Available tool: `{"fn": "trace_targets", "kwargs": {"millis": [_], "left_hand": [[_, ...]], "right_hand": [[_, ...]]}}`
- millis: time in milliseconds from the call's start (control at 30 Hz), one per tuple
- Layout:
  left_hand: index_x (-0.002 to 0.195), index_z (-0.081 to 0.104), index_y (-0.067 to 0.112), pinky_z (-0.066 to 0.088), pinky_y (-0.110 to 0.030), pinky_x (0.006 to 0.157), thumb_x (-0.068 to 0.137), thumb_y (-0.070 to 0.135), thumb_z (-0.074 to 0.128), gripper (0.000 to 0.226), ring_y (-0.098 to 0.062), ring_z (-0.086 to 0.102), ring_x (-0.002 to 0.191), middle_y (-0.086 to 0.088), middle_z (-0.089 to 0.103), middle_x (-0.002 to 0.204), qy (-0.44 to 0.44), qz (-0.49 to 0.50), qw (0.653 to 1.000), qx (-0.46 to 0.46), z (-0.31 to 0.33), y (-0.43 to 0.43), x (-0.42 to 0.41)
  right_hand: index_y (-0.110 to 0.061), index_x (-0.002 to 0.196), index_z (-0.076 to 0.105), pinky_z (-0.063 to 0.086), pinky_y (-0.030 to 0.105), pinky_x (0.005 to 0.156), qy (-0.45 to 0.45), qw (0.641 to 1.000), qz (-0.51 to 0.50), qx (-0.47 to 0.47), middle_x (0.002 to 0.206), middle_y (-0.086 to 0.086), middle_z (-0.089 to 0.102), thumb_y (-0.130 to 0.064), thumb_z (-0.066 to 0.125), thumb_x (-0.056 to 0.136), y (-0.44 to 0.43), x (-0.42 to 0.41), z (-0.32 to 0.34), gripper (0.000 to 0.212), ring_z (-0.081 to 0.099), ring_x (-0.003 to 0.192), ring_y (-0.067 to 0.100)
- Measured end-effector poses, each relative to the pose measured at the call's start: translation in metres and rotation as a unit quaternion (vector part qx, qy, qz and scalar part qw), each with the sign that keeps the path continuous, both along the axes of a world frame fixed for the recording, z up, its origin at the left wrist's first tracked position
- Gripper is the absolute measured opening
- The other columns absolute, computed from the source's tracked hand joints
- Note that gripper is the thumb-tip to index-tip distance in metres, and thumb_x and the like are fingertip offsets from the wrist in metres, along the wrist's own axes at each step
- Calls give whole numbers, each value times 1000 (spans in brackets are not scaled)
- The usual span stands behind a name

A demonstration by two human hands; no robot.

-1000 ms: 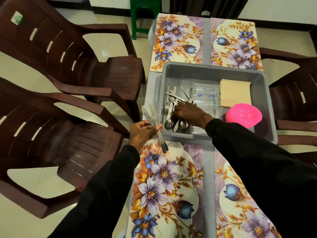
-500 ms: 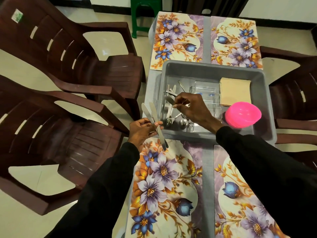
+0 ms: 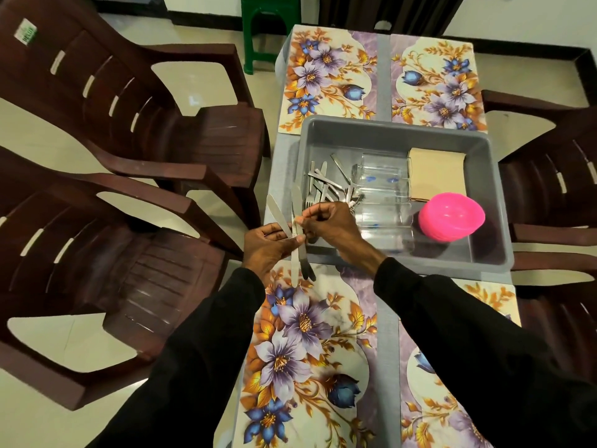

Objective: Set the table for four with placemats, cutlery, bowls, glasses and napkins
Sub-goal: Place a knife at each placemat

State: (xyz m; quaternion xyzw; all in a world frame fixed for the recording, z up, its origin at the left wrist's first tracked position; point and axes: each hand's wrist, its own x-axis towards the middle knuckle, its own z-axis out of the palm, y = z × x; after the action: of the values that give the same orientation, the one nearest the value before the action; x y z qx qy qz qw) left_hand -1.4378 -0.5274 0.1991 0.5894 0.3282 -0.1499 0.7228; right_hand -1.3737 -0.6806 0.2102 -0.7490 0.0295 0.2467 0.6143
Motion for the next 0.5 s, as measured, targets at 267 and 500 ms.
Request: {"fn": "trace_targets", "kwargs": {"millis": [267,500], "left_hand": [[118,68,-2,63,-37,80,71,2,86,50,-28,77,89,-15,77,102,16,46,999,1,-8,18,-12],[110,71,10,55,-52,99,72,18,90,43,-32,73,101,-7,79,102,74,-21,997,0,-12,39,-8]], "right_hand": [[-6,107,74,57,31,87,-316,882,158,-311,105,10,74,-1,72,89,-32,61,-38,19,69,97,20],[-7,115,64,56,42,83,-446,648,436,-437,112,10,64,-18,86,77,-14,98,-53,45,60,102,27]]}}
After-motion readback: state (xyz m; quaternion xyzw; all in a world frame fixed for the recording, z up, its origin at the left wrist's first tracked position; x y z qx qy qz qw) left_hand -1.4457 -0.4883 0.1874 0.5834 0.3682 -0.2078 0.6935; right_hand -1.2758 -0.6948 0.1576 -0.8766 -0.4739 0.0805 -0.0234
